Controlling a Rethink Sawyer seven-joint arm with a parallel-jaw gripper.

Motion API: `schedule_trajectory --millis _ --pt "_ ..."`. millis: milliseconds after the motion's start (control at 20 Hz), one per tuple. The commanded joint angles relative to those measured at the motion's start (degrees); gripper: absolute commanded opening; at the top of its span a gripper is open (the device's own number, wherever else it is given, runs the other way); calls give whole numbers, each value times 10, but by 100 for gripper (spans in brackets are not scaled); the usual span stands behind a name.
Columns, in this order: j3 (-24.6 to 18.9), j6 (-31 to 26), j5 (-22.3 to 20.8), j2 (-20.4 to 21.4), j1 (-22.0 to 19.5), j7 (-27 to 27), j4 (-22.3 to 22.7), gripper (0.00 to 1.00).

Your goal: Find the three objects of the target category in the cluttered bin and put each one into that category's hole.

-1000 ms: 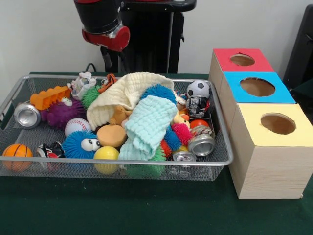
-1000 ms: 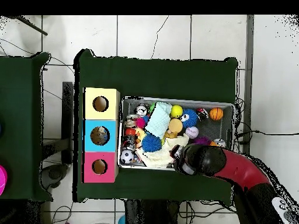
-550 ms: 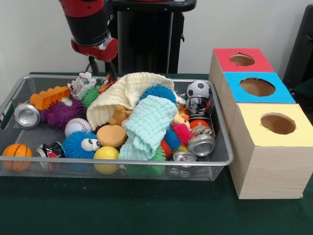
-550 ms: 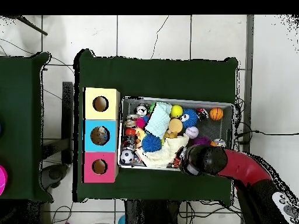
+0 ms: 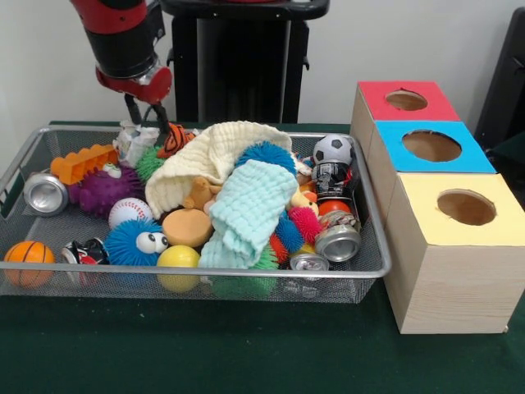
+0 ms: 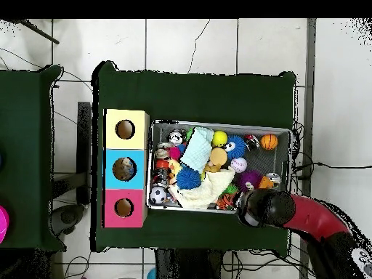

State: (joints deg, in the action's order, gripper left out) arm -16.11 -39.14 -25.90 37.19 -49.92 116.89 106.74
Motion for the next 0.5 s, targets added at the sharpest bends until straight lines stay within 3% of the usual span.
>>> schedule_trajectory --millis 50,500 --pt "-24 -6 -56 -7 -41 -124 -42 100" --pt "-47 -30 -86 -37 -62 -140 -89 100"
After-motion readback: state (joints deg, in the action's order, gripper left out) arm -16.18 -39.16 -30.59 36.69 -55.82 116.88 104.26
